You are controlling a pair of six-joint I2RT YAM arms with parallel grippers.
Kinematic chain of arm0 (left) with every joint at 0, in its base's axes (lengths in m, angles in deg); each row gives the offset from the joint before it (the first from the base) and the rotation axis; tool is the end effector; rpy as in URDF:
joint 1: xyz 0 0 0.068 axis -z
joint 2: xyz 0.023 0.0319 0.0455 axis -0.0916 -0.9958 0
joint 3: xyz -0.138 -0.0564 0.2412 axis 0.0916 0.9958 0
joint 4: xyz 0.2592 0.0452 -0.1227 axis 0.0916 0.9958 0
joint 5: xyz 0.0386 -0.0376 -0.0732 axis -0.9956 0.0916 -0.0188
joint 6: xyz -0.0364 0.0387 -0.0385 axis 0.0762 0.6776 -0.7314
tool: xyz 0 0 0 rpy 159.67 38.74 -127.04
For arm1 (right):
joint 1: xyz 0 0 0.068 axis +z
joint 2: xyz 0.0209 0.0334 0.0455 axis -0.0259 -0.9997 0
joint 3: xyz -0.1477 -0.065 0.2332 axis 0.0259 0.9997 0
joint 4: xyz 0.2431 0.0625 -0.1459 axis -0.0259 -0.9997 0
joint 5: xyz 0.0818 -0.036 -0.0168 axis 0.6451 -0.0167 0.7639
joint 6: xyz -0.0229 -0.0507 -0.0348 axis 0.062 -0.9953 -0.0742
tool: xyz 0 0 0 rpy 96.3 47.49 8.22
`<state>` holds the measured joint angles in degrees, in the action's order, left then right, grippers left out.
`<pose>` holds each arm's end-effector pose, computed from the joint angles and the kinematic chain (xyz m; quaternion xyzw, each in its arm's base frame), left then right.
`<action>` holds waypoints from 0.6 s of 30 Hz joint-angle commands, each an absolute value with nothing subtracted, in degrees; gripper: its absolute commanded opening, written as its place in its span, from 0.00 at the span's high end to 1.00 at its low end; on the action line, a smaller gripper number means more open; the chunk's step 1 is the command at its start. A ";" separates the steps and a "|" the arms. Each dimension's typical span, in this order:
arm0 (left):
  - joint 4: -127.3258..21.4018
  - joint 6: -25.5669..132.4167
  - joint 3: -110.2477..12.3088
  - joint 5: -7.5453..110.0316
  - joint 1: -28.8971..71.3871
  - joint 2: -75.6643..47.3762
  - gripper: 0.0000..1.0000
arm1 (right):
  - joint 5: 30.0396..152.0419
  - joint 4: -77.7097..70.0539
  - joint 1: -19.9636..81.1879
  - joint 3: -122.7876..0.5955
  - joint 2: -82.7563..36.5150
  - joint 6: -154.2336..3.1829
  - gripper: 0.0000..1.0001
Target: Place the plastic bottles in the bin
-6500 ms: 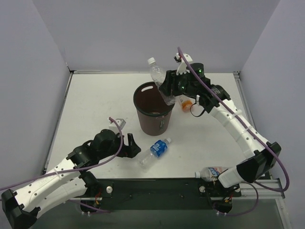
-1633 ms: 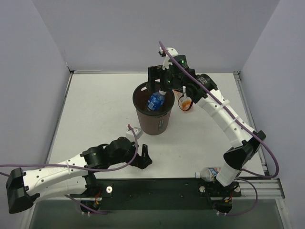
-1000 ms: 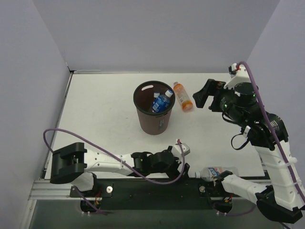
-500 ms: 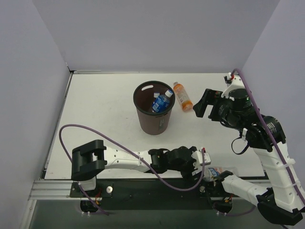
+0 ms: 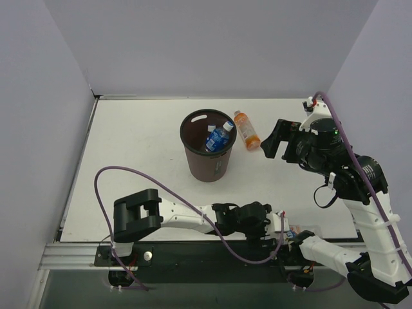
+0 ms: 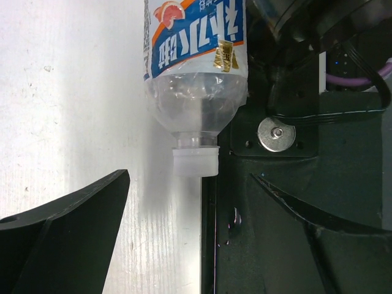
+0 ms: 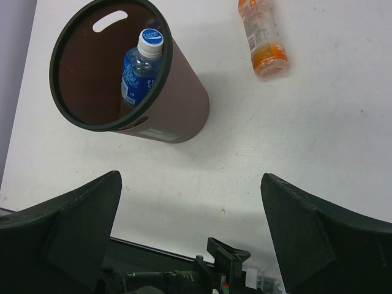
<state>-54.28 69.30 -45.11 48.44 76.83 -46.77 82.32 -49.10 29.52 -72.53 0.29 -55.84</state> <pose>0.0579 -0.4528 0.1708 0.6256 0.6350 -0.3163 0.3245 0.1805 0.0951 0.4979 -0.0051 0.8011 0.2675 0.5354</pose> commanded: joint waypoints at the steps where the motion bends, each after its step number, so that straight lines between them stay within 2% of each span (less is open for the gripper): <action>1: -56.48 70.54 -47.99 47.20 77.10 -47.63 0.13 | 81.56 -51.04 28.82 -75.11 0.13 -57.64 0.09; 9: -57.45 68.79 -50.62 50.36 77.10 -50.71 0.17 | 81.55 -51.57 28.56 -75.55 -0.40 -57.90 0.09; 10: -57.10 68.70 -51.06 50.54 77.19 -51.58 0.21 | 81.55 -51.57 28.38 -75.46 -0.49 -57.91 0.09; 13: -56.31 68.26 -51.95 50.01 77.27 -52.29 0.29 | 81.73 -51.66 28.38 -75.55 -0.66 -58.08 0.18; 17: -56.83 67.47 -50.37 49.14 77.19 -51.15 0.65 | 81.47 -51.57 28.12 -75.81 -0.75 -57.91 0.17; 18: -57.27 67.20 -49.84 48.79 77.10 -50.72 0.69 | 81.29 -51.66 28.12 -75.81 -0.49 -57.82 0.16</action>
<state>-54.74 68.21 -49.33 49.05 76.89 -52.19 82.30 -51.09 28.73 -74.08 -0.45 -57.28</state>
